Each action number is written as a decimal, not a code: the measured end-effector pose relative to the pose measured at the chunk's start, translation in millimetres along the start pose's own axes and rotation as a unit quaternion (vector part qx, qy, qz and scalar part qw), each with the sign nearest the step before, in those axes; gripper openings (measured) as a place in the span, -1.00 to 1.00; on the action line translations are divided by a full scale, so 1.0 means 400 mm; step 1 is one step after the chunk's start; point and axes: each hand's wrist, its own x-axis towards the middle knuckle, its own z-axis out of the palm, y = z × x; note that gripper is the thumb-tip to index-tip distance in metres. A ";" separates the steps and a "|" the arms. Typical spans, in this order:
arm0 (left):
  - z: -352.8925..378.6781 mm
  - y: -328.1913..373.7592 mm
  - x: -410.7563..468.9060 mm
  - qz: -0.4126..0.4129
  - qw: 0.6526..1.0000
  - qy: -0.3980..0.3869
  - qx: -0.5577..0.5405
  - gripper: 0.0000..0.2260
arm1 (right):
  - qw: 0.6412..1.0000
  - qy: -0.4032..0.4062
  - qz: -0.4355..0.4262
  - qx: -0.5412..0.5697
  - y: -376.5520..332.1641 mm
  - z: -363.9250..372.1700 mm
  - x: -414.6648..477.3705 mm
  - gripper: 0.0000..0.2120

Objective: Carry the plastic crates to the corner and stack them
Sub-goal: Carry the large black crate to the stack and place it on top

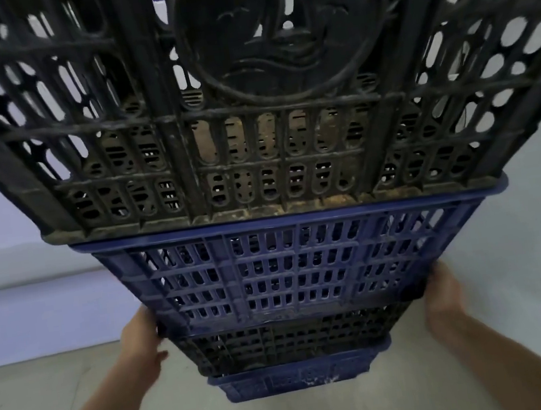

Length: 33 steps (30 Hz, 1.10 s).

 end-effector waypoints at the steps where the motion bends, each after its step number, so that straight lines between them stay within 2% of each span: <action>1: 0.000 -0.024 -0.013 0.001 1.000 -0.025 0.004 -0.77 | 1.000 -0.001 0.015 0.004 0.019 -0.002 -0.011 -0.78; 3: -0.001 -0.048 -0.022 0.010 0.999 -0.048 -0.001 -0.72 | 0.999 0.001 0.033 0.023 0.039 0.000 -0.016 -0.76; 8: 0.013 -0.066 -0.026 0.039 0.999 -0.031 0.020 -0.61 | 0.999 0.005 0.028 -0.015 0.042 0.006 0.003 -0.72; 12: 0.034 -0.067 -0.061 0.064 0.997 -0.037 0.025 -0.71 | 0.999 0.002 0.025 -0.027 0.036 0.013 0.008 -0.66; 16: 0.029 -0.075 -0.050 0.076 0.995 -0.034 0.064 -0.70 | 0.999 0.008 0.024 -0.020 0.039 0.020 0.009 -0.66; 21: 0.013 -0.064 -0.051 0.064 0.989 -0.041 0.125 -0.76 | 0.998 0.002 0.014 -0.055 0.043 0.021 0.009 -0.65; 26: 0.009 -0.026 -0.059 0.028 0.986 -0.052 0.155 -0.85 | 0.994 0.028 0.023 -0.104 0.042 0.014 0.009 -0.74; 30: 0.007 0.034 -0.101 0.019 0.989 -0.040 0.143 -0.81 | 0.991 0.028 0.034 -0.129 0.004 0.012 -0.034 -0.73; 33: -0.008 0.103 -0.167 0.045 0.990 -0.030 0.127 -0.75 | 0.995 0.027 0.042 -0.080 -0.068 0.012 -0.097 -0.79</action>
